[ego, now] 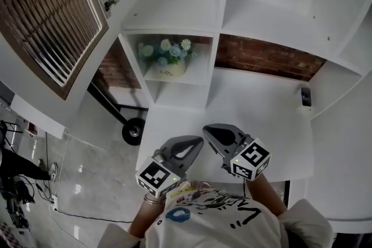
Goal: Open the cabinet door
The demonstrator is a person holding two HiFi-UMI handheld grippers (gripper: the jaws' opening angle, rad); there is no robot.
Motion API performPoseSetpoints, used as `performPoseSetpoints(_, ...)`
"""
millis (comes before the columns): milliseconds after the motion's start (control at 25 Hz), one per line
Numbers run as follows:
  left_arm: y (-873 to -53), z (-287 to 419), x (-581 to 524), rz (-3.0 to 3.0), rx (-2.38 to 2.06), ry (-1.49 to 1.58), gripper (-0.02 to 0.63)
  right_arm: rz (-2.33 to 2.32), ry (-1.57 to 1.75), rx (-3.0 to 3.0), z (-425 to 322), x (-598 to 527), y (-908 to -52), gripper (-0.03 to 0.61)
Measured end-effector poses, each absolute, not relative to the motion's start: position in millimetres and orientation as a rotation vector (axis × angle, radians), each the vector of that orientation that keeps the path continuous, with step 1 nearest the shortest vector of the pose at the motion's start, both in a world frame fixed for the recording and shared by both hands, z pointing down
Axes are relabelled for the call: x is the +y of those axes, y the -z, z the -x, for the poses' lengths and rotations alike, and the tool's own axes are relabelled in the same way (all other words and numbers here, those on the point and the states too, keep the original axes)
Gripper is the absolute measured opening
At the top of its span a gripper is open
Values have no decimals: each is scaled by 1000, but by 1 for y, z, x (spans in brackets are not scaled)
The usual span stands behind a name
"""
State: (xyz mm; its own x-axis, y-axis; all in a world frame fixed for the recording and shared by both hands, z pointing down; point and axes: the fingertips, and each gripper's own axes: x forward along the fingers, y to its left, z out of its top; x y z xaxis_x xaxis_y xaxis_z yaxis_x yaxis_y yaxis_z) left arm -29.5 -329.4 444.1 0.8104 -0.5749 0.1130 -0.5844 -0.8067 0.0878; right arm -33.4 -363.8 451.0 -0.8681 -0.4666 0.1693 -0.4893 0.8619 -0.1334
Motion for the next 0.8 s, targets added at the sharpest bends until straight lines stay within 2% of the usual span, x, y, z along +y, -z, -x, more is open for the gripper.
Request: performPoseSetpoints(800, -456, 9, -319, -2884, -790, -120, 15, -849, -426, -2839, 0, -336, -478, 26)
